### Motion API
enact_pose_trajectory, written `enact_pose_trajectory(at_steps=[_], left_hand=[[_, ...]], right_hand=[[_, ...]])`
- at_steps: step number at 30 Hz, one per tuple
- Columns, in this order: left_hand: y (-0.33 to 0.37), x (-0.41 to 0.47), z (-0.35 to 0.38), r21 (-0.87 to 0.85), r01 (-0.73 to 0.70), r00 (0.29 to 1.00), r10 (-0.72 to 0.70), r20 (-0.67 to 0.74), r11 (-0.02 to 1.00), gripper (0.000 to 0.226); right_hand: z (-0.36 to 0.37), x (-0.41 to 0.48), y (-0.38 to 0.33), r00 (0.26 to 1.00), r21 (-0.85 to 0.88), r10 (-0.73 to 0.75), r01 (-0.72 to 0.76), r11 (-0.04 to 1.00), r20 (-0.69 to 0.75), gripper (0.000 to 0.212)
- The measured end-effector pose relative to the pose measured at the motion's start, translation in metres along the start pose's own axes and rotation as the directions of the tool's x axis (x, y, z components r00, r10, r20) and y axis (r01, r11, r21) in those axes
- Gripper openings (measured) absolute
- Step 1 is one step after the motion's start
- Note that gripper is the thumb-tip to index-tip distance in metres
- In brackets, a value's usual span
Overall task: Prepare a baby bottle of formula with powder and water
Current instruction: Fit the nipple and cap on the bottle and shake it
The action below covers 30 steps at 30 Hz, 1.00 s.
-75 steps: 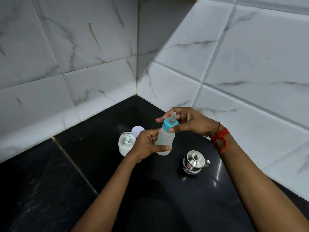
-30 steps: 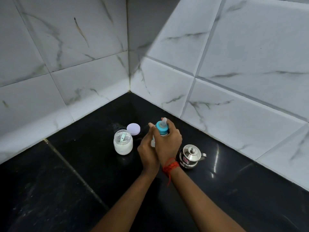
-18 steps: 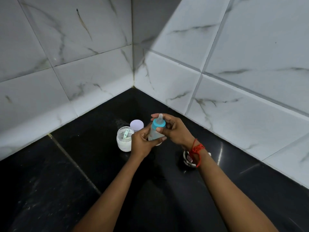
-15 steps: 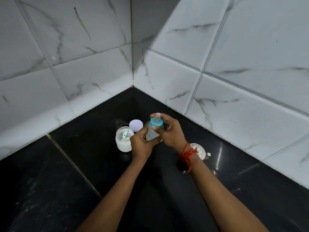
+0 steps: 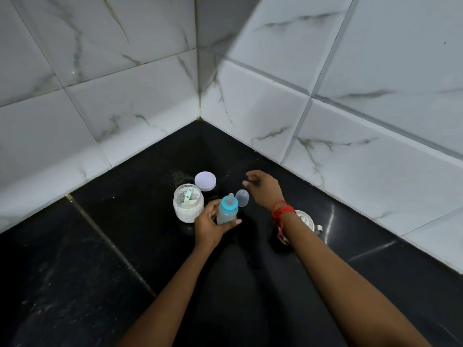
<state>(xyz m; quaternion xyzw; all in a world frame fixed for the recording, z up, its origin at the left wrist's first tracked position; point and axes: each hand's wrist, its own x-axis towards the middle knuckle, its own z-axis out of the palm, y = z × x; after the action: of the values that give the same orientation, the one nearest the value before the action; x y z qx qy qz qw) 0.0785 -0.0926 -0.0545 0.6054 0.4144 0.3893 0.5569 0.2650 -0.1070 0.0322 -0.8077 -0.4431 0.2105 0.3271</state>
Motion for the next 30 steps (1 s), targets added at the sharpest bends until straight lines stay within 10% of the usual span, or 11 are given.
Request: enact_pose_trajectory(at_steps=[5,18,30], left_hand=[[-0.018,0.000,0.002,0.009,0.009,0.998,-0.010,0.060,1.000,0.069],[-0.039,0.004,-0.008,0.051,-0.020,0.982,0.010,0.190,0.999,0.070],[-0.044,0.009,-0.024,0.088,-0.022,0.959,-0.003,0.285,0.996,0.064]], right_hand=[[0.036,0.029,0.018,0.926,-0.401,0.068,0.094,0.911,0.372,0.052],[-0.019,0.007,-0.019,0.962,-0.168,-0.193,0.226,0.959,0.191,0.049],[-0.007,-0.043,-0.045,0.778,-0.332,-0.347,0.562,0.758,0.524,0.047]])
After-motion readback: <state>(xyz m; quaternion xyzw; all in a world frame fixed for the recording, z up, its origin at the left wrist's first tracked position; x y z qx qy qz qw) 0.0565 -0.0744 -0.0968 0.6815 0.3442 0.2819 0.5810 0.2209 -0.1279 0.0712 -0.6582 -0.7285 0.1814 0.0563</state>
